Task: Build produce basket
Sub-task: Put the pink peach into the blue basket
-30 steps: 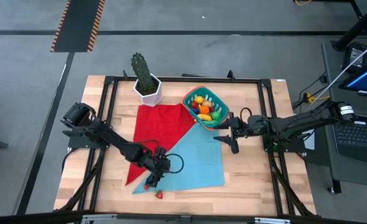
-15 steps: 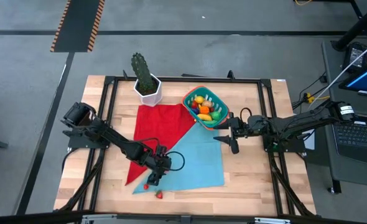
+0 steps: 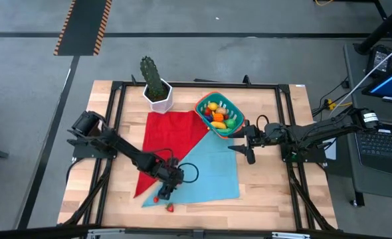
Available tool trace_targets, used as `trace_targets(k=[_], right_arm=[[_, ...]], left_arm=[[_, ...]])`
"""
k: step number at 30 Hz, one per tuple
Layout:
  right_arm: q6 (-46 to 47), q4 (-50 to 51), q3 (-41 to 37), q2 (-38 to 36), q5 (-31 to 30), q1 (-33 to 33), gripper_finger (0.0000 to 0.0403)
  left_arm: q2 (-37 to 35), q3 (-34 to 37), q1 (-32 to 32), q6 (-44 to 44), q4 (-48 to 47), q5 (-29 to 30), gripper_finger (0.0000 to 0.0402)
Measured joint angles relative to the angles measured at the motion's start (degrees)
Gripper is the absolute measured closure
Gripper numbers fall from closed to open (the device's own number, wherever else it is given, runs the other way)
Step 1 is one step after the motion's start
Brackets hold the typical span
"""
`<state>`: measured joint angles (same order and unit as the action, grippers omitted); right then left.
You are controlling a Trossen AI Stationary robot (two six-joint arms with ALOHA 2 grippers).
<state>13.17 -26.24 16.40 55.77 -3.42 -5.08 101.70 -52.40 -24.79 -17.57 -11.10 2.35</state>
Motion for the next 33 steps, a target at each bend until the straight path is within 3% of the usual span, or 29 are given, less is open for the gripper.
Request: trace_targets(k=[16, 33], right_arm=[[0.1, 0.5, 0.0, 0.0, 0.0, 0.0, 0.0157], [0.3, 0.7, 0.0, 0.0, 0.0, 0.0, 0.0157]], left_arm=[[-0.5, 0.0, 0.8, 0.6, -0.5, -0.4, 0.0201], [-2.3, 0.0, 1.5, 0.3, -2.8, -0.3, 0.0327]])
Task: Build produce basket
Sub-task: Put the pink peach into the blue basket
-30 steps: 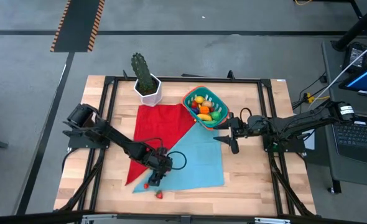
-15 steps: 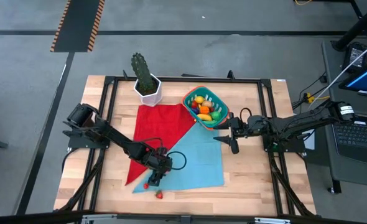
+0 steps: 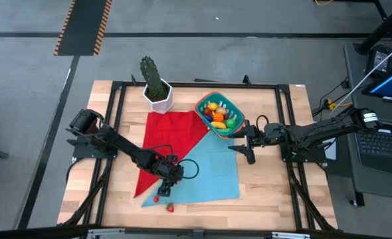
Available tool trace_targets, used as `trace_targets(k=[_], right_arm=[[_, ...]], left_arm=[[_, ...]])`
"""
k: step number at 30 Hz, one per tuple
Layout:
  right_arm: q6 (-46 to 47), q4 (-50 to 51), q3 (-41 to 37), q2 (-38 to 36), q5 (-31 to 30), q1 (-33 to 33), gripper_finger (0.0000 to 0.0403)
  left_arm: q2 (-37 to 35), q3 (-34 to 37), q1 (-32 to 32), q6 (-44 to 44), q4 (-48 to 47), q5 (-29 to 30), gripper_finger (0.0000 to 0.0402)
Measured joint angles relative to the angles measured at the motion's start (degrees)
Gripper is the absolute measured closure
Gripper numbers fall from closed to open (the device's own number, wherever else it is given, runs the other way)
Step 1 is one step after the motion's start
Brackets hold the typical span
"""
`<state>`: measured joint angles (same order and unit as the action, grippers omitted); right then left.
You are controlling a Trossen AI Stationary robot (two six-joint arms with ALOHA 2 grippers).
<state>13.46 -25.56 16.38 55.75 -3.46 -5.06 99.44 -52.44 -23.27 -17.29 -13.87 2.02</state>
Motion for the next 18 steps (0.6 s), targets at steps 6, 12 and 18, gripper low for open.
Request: trace_targets(k=[6, 12, 18], right_arm=[[0.0, 0.1, 0.0, 0.0, 0.0, 0.0, 0.0157], [0.0, 0.2, 0.0, 0.0, 0.0, 0.0, 0.0157], [0.3, 0.2, 0.0, 0.0, 0.0, 0.0, 0.0157]], left_arm=[[-0.3, 0.1, 0.1, -0.2, -0.9, -0.1, 0.0320], [-1.3, 0.1, 0.1, 2.6, -1.3, -0.1, 0.0329], [-8.1, 0.1, 0.1, 3.3, -6.1, 1.3, 0.0338]])
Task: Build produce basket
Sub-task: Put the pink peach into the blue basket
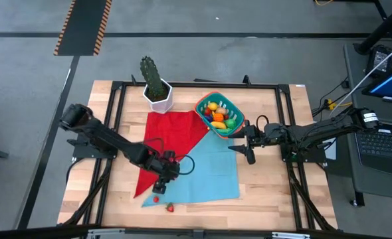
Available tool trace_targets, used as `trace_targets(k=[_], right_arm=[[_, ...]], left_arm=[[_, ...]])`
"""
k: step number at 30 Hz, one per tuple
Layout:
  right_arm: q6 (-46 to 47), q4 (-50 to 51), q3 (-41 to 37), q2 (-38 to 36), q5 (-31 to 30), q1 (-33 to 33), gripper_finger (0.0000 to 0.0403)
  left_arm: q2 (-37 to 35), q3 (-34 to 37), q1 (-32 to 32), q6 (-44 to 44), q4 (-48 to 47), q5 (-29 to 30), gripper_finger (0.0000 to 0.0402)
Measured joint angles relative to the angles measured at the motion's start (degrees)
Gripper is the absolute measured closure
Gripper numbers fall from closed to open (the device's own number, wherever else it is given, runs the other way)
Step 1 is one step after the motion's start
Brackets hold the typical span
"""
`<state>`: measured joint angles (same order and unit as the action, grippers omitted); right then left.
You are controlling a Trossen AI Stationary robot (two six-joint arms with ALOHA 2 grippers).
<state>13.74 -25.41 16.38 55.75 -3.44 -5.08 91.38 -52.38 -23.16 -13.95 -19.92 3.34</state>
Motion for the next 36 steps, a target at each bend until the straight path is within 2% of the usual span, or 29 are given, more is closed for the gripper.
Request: trace_targets(k=[5, 11, 15, 18, 22, 27, 32, 36], right_arm=[[2.4, 0.2, 0.0, 0.0, 0.0, -0.8, 0.0157], [3.9, -0.6, 0.0, 0.0, 0.0, -2.9, 0.0157], [3.1, -1.2, 0.0, 0.0, 0.0, -4.5, 0.0157], [1.1, -1.3, 0.0, 0.0, 0.0, -5.0, 0.0157], [1.5, -1.4, 0.0, 0.0, 0.0, -5.0, 0.0157], [5.0, -1.4, 0.0, 1.5, 0.0, -5.0, 0.0157], [4.5, -4.3, 0.0, 6.7, 0.0, -5.0, 0.0157], [2.7, -10.6, 0.0, 11.9, 0.0, -5.0, 0.0157]], left_arm=[[-7.8, 0.0, -0.2, 1.7, -4.6, 6.3, 0.0332], [-17.6, 0.0, -0.2, 1.0, -15.0, 13.8, 0.0350], [-24.2, 2.8, -0.2, -1.7, -16.3, 16.7, 0.0346], [-29.4, 7.3, -0.3, -3.0, -13.8, 18.5, 0.0344], [-36.3, 15.8, -0.3, -3.0, -3.4, 18.7, 0.0355], [-42.2, 27.9, 0.0, 3.1, 18.7, 17.8, 0.0355], [-43.6, 36.6, 1.7, 5.6, 37.0, 16.5, 0.0353], [-43.5, 39.6, 3.6, 5.5, 42.8, 14.5, 0.0359]])
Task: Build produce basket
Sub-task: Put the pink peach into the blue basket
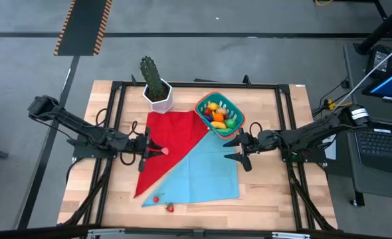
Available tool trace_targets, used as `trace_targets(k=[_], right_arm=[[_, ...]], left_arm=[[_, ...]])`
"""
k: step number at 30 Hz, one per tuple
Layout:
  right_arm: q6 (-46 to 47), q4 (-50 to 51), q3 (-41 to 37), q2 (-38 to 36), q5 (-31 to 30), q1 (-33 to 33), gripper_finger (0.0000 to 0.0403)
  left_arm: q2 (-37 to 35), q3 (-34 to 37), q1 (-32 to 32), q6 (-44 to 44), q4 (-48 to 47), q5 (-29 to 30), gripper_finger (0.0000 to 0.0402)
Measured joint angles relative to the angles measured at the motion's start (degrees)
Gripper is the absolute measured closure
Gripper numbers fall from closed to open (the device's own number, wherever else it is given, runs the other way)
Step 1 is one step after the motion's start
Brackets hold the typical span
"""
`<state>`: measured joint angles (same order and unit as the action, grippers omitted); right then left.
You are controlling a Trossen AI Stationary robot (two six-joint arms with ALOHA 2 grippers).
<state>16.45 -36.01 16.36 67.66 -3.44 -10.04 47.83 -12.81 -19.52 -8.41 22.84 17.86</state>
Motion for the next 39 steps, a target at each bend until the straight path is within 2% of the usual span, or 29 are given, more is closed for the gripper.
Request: trace_targets(k=[5, 9, 13, 16, 22, 27, 35, 39], right_arm=[[-6.6, -9.2, 0.1, 5.1, -0.9, 0.3, 0.0157], [-14.5, -9.4, 3.0, 6.6, -4.5, 0.4, 0.0157], [-22.6, -6.8, 8.2, 8.2, -4.9, 0.4, 0.0157], [-26.6, -1.4, 13.2, 9.7, -4.9, 0.4, 0.0157], [-31.9, 10.6, 23.7, 14.3, -4.8, 0.4, 0.0157], [-36.5, 12.4, 29.9, 18.6, -4.6, 0.4, 0.0157], [-39.5, 18.4, 39.8, 26.2, -4.6, 0.4, 0.0157], [-40.6, 22.4, 44.6, 30.0, -4.5, 0.4, 0.0157]], left_arm=[[0.2, 0.2, 2.3, -0.4, 1.9, -4.4, 0.0352], [1.0, 0.2, 4.4, -0.5, 5.4, -8.2, 0.0357], [2.9, 0.2, 7.1, -2.2, 7.2, -10.1, 0.0361], [5.2, 0.2, 9.1, -3.5, 9.0, -12.4, 0.0361], [12.2, 0.2, 12.2, -3.5, 18.2, -18.1, 0.0358], [17.5, 0.0, 15.1, -4.6, 23.8, -21.2, 0.0362], [23.2, -5.3, 18.0, -4.7, 24.7, -29.1, 0.0357], [25.8, -7.2, 18.9, -4.6, 24.5, -31.1, 0.0364]])
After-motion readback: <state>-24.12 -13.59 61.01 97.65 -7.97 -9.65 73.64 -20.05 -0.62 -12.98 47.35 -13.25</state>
